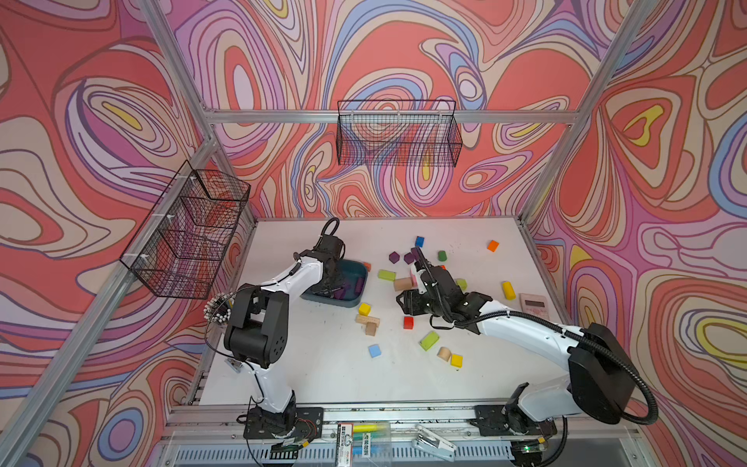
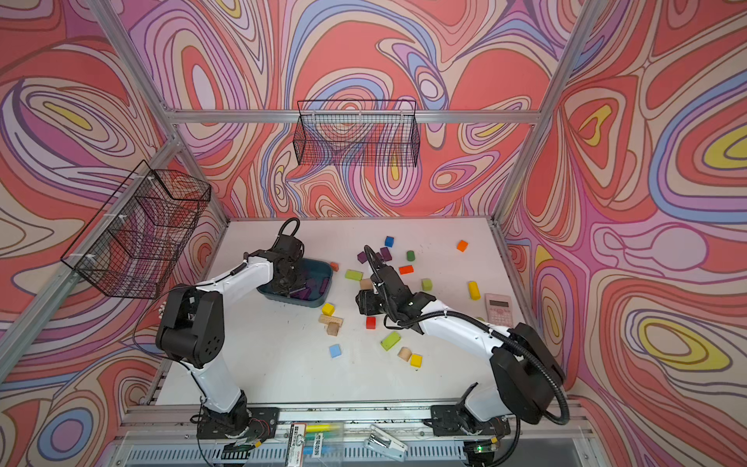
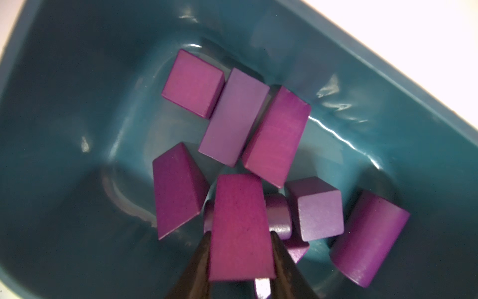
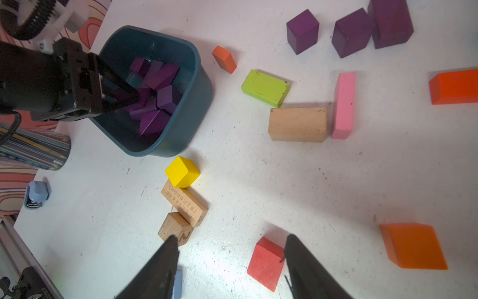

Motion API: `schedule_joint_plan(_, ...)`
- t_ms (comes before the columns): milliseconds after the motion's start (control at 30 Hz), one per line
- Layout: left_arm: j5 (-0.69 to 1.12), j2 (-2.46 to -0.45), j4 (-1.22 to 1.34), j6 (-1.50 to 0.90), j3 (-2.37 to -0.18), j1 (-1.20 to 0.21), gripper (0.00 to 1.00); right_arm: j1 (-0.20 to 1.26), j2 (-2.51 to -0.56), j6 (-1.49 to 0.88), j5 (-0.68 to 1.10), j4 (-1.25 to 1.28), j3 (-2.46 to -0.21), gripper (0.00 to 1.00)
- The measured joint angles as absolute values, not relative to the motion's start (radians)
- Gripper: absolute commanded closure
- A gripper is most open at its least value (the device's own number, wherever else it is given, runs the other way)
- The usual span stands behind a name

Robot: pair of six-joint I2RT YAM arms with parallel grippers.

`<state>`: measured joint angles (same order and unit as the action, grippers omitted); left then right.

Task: Pick purple bricks into the storage bin
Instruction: Place the building block in the storage box, then pick up the building block from the center of the board.

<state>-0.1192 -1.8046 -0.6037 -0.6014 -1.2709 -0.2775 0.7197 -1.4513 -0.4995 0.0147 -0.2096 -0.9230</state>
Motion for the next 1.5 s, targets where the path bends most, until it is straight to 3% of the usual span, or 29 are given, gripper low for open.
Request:
schedule_joint_plan(733, -0.126, -1.533, -0.781, -0.534, -1.366, -0.276, 0.32, 0.741, -1.509, -0.469, -0.020, -0.280, -1.105, 0.32)
schedule_joint_plan(1333, 0.137, -1.414, -0.890, -0.331, -1.475, -0.275, 0.22, 0.741, -1.609, -0.409, -0.132, -0.447, -1.336, 0.28)
schedule_joint_plan(1367, 0.147, -1.406, -0.886, -0.323, -1.472, -0.275, 0.19, 0.741, -1.621, -0.409, -0.138, -0.456, -1.350, 0.28)
schedule_joint_plan(1400, 0.159, -1.392, -0.877, -0.312, -1.463, -0.275, 0.00, 0.741, -1.636, -0.411, -0.146, -0.469, -1.369, 0.27)
schedule_joint_plan(1500, 0.200, -1.341, -0.840, -0.297, -1.408, -0.275, 0.00, 0.741, -1.689, -0.425, -0.171, -0.501, -1.427, 0.26)
